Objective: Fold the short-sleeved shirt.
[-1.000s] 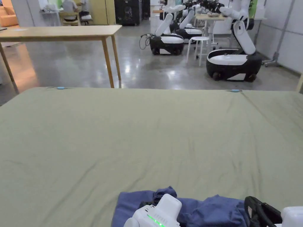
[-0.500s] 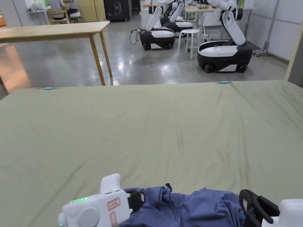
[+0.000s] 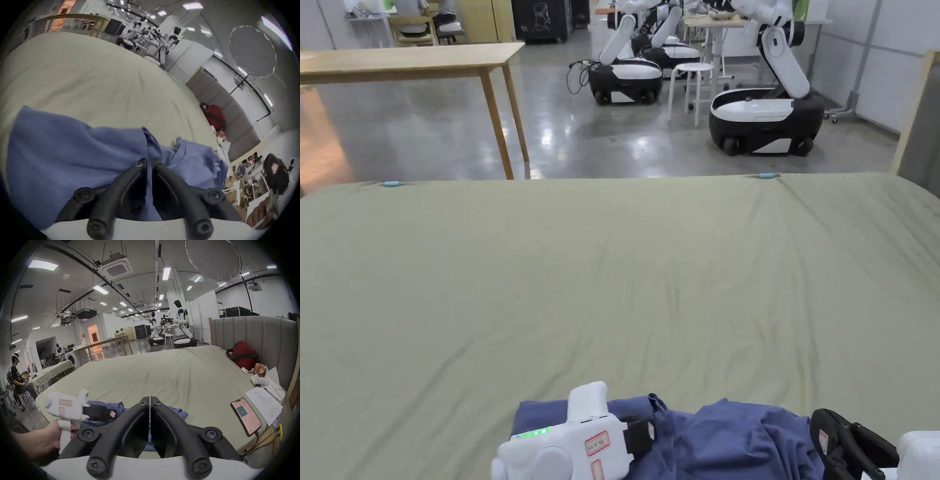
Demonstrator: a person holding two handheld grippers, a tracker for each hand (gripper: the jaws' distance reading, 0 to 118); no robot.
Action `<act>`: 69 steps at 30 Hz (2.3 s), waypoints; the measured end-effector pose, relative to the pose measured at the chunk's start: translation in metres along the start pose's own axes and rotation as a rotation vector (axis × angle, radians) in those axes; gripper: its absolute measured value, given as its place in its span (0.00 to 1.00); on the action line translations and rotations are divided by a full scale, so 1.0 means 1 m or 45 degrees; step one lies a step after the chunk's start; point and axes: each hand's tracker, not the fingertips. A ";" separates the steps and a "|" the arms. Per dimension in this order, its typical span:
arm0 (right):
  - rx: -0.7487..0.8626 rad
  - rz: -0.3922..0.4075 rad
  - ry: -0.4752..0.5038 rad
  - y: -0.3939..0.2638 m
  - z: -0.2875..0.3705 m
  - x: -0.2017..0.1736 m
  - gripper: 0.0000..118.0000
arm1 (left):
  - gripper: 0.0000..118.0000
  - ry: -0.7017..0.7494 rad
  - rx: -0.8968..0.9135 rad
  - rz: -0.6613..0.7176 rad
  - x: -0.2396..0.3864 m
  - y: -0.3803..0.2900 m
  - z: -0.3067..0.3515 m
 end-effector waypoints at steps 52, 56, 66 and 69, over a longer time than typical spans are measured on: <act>0.008 0.087 -0.014 0.015 0.019 -0.033 0.02 | 0.07 0.520 -0.053 -1.147 0.097 -0.034 0.010; 0.009 0.075 -0.025 0.017 0.023 -0.023 0.02 | 0.20 0.604 -0.100 -1.192 0.088 -0.051 -0.022; -0.023 0.026 0.021 0.016 0.010 -0.020 0.02 | 0.77 0.084 0.276 -0.436 0.042 0.036 0.106; -0.044 0.006 0.052 0.014 0.003 -0.023 0.02 | 0.55 -0.031 0.189 -0.196 0.007 0.044 0.087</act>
